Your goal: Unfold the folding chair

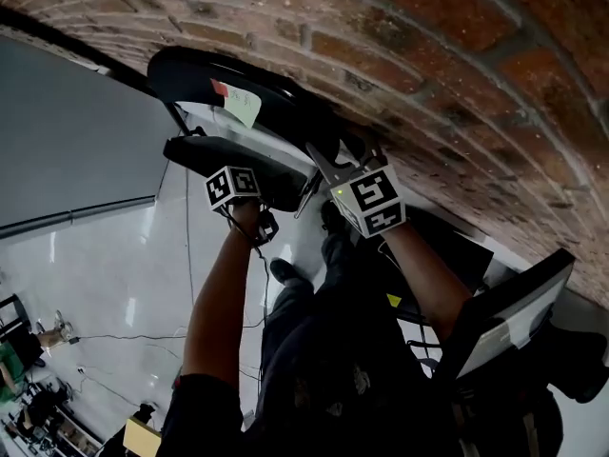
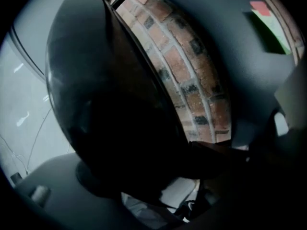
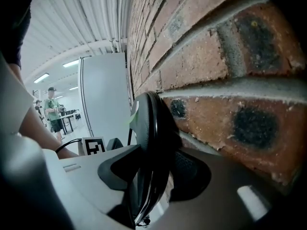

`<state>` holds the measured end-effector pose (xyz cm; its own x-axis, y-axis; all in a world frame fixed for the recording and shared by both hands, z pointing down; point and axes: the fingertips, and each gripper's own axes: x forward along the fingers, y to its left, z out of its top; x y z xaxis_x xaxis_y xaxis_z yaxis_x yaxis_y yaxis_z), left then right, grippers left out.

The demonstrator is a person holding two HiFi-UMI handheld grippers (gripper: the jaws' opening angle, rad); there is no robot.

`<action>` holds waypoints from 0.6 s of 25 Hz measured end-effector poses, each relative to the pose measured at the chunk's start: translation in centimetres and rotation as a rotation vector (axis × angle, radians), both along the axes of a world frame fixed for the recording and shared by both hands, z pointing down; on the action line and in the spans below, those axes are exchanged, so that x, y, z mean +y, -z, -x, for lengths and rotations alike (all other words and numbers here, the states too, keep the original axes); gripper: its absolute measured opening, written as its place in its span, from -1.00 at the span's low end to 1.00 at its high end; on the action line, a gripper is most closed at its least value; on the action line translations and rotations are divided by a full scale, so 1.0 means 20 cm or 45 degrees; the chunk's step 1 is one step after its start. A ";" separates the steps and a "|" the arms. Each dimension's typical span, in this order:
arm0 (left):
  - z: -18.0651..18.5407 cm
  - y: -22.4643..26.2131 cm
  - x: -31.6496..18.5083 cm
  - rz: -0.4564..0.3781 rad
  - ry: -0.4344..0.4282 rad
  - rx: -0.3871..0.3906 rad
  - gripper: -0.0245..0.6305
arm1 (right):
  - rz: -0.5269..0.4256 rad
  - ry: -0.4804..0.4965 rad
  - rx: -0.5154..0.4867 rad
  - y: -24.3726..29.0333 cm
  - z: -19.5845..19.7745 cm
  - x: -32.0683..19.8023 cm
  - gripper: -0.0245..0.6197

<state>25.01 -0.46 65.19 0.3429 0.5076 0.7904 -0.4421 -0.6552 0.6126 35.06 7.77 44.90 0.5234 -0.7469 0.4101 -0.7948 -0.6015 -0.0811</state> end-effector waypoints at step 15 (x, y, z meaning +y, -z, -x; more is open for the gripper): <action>0.37 -0.09 -0.12 -0.131 -0.055 -0.088 0.41 | 0.018 0.002 -0.058 -0.07 0.03 0.00 -0.40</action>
